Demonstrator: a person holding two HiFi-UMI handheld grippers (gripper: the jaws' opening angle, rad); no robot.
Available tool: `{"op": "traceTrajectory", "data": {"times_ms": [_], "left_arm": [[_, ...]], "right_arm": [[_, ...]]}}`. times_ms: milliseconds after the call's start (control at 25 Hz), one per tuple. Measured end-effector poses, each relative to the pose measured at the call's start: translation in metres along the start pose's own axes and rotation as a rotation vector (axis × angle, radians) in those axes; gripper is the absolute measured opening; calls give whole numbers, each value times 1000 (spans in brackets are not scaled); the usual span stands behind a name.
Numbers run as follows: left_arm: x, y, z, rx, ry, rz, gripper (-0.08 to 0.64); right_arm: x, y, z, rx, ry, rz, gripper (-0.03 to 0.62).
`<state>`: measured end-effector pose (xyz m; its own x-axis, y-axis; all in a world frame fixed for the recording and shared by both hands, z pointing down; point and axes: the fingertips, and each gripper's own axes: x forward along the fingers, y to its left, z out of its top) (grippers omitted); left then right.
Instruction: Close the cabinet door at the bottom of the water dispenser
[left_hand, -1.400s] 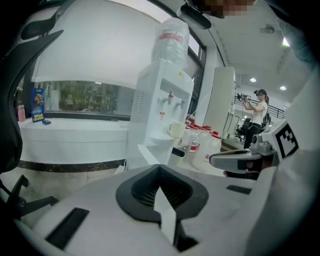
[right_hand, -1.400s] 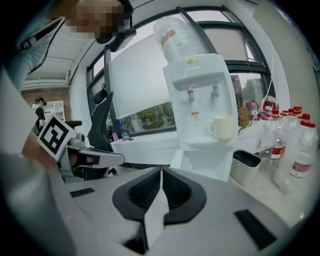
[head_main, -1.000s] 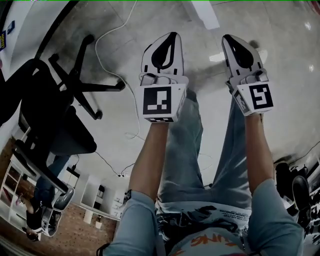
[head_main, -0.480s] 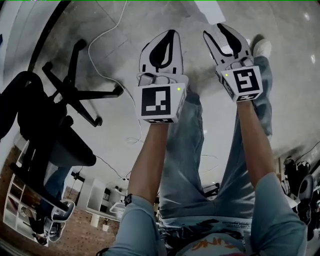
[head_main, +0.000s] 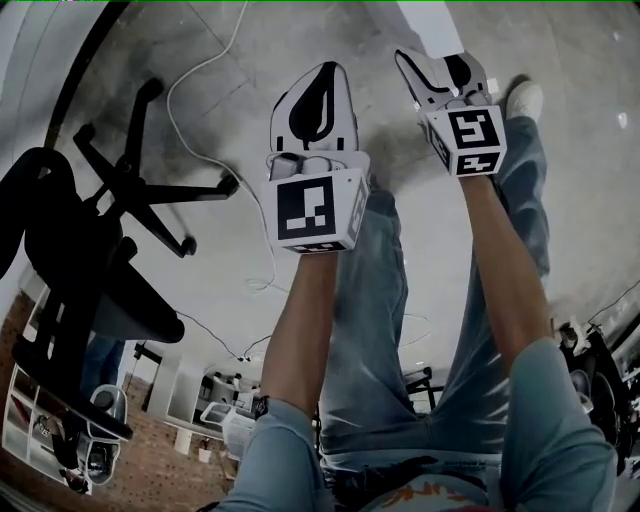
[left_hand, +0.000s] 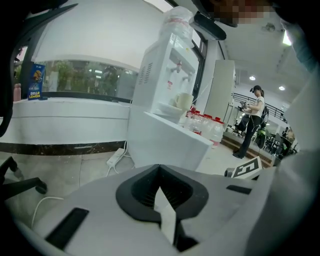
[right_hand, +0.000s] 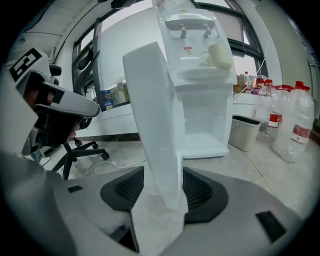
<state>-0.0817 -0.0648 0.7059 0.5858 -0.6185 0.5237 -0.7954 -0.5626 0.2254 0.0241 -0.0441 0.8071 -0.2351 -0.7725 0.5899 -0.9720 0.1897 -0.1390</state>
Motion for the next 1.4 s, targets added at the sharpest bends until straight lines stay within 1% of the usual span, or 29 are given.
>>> {"op": "traceTrajectory", "data": {"times_ms": [160,320,400,480,600,760,920,1120,1400], "left_arm": [[8,-5,-2,2,-7,14,11],[14,-7,-5,4,-3,22,11],[13,-7,-5,-4,1,30,11],[12,-9,-4,-12,7,36,11],[12,-12,-2,-19,14,45,11],[15,-20,-1,-12,24,57,11],[18,-25,3,-16,33,69,11],[28,-40,5,-33,45,83,11],[50,-64,15,-42,49,92,11]], "right_arm": [[11,-2,-9,-28,18,17,232],[19,-4,-13,-21,29,5,230],[19,-6,-12,-17,38,-6,202],[19,-6,-11,-18,54,-7,201],[19,-7,-14,-25,83,3,199],[17,-11,-17,-11,99,18,199],[15,-20,-15,-24,109,33,199],[11,-37,-11,-49,131,57,199],[5,-76,-11,-72,159,64,198]]}}
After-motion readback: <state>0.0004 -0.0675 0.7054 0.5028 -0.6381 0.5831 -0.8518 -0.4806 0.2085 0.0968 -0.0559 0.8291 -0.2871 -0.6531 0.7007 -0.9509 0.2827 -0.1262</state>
